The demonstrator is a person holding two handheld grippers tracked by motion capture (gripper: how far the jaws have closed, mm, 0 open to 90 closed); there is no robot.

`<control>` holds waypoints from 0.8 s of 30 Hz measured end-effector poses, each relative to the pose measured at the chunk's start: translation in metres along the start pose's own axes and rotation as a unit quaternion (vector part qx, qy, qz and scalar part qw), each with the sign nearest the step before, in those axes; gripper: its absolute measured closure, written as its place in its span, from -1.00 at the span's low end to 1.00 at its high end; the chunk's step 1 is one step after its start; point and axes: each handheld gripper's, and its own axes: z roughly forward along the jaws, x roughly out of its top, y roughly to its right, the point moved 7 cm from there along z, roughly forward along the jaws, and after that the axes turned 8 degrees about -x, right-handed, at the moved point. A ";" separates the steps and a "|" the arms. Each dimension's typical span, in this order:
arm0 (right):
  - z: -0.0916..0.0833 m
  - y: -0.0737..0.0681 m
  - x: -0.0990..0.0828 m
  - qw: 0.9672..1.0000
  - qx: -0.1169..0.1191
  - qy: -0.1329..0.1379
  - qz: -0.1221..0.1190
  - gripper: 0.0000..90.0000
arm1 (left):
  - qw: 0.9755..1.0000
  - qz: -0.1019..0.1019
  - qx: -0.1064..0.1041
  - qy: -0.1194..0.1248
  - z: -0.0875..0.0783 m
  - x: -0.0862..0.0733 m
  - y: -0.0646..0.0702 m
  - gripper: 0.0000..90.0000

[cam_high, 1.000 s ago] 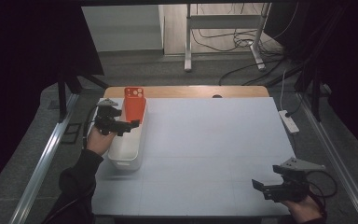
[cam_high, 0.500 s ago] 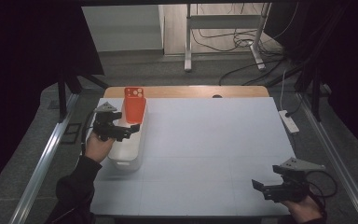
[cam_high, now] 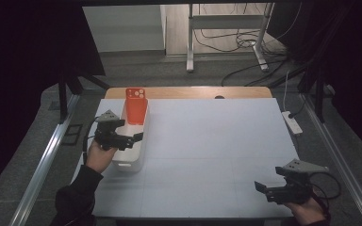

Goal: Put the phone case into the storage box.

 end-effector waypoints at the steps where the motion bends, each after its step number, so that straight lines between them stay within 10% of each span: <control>1: 0.000 0.000 0.000 1.000 0.000 0.000 0.000 -0.98 | 1.000 0.000 0.002 0.000 0.000 -0.001 0.002 -1.00; 24: 0.000 -0.001 0.000 1.000 0.001 0.000 -0.003 -0.98 | 1.000 0.002 0.017 -0.004 -0.018 -0.025 0.026 -1.00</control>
